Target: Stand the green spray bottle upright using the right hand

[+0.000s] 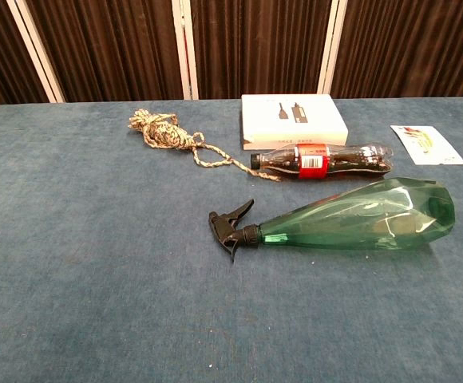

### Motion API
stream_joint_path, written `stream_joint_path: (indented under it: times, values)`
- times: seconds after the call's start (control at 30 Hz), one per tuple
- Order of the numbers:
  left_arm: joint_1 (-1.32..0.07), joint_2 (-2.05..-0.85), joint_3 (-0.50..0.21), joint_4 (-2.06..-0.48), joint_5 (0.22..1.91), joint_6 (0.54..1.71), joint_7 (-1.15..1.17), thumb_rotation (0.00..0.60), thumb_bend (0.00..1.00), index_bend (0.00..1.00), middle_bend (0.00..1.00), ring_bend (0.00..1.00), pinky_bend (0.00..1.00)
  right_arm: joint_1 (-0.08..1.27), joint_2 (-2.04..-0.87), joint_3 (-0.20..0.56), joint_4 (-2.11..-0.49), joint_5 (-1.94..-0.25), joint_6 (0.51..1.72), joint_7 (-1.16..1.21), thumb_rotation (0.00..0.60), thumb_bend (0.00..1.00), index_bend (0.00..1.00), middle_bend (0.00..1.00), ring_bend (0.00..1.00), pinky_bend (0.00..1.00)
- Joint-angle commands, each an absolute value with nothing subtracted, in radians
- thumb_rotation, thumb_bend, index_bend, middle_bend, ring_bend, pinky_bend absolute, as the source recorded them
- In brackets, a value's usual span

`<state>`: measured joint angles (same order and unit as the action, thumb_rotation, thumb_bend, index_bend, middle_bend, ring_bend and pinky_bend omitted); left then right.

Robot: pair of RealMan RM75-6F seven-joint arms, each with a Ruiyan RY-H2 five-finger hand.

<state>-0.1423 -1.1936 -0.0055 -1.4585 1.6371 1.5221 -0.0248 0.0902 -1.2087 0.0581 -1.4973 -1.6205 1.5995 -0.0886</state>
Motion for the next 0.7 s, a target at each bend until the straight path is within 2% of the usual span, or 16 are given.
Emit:
stream_joint_path:
  times: [0.03, 0.17, 0.4, 0.7]
  values:
    - [-0.141, -1.201, -0.002, -1.449, 1.644, 1.522, -0.033, 0.600, 0.02, 0.00, 0.00, 0.00, 0.05, 0.085, -1.220, 0.056, -1.490, -1.626, 1.583, -0.082, 0.600, 0.10, 0.00, 0.00, 0.00, 0.00]
    - [-0.142, -1.202, 0.001, -1.452, 1.645, 1.519, -0.028, 0.600, 0.02, 0.00, 0.00, 0.00, 0.05, 0.083, -1.234, 0.061, -1.477, -1.639, 1.606, -0.127, 0.600, 0.10, 0.00, 0.00, 0.00, 0.00]
    - [-0.129, -1.202, -0.006, -1.468, 1.638, 1.545, 0.000, 0.600, 0.02, 0.00, 0.00, 0.00, 0.05, 0.072, -1.262, 0.026, -1.504, -1.720, 1.641, -0.207, 0.600, 0.10, 0.00, 0.00, 0.00, 0.00]
    - [-0.129, -1.207, -0.005, -1.451, 1.658, 1.566, -0.011, 0.600, 0.02, 0.00, 0.00, 0.00, 0.05, 0.103, -1.349, -0.030, -1.649, -1.832, 1.523, -0.594, 0.600, 0.10, 0.00, 0.00, 0.00, 0.00]
